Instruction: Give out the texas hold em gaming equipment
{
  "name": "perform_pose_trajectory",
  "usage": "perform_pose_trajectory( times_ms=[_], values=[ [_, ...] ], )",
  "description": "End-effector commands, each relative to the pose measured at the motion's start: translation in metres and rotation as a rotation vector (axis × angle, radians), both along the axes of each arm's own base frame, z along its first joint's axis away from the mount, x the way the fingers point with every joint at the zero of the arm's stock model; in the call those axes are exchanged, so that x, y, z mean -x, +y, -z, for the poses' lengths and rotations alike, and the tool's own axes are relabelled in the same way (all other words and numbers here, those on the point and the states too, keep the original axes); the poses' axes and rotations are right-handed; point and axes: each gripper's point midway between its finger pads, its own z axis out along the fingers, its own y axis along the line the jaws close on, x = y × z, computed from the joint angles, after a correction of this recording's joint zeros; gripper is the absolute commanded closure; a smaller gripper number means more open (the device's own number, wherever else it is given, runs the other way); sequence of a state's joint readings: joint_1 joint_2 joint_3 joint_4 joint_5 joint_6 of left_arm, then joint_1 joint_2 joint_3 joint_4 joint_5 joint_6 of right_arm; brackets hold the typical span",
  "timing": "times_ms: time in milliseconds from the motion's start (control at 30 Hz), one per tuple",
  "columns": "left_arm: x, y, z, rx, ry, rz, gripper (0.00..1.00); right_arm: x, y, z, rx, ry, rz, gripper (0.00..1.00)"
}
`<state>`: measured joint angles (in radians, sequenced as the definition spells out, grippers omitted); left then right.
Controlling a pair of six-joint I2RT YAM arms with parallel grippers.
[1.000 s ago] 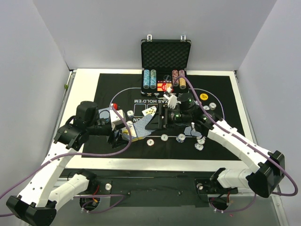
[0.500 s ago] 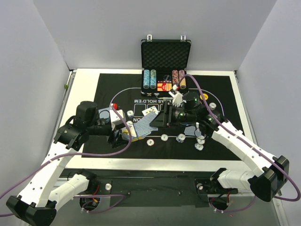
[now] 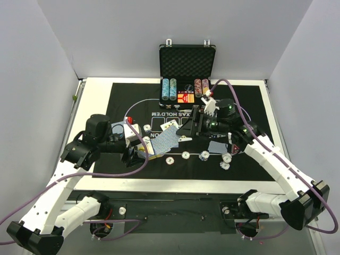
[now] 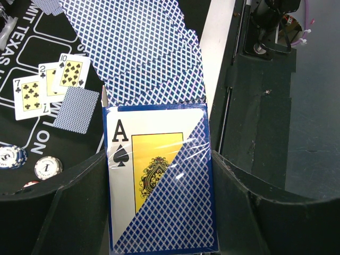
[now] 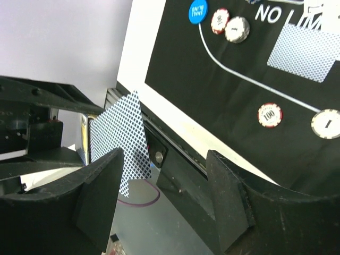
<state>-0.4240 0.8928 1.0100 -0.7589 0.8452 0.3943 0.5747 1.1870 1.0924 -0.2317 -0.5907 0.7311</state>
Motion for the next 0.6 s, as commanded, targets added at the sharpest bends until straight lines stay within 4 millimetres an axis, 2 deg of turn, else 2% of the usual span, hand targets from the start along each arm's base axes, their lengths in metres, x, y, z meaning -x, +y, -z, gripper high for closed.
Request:
perform_pose_trajectory(
  times_ms=[0,267,467,567],
  values=[
    [0.003,-0.006,-0.023,0.062,-0.061,0.033,1.00,-0.006,0.002,-0.044,-0.092,-0.090,-0.003,0.42],
    [0.003,-0.005,-0.024,0.064,-0.065,0.031,1.00,-0.013,0.016,-0.052,-0.137,-0.082,-0.010,0.48],
    [0.004,-0.005,-0.024,0.063,-0.065,0.032,1.00,-0.009,0.015,-0.052,-0.125,-0.065,-0.013,0.58],
    [0.004,-0.006,-0.022,0.063,-0.062,0.033,1.00,-0.007,0.011,-0.049,-0.107,-0.064,-0.010,0.66]
  ],
)
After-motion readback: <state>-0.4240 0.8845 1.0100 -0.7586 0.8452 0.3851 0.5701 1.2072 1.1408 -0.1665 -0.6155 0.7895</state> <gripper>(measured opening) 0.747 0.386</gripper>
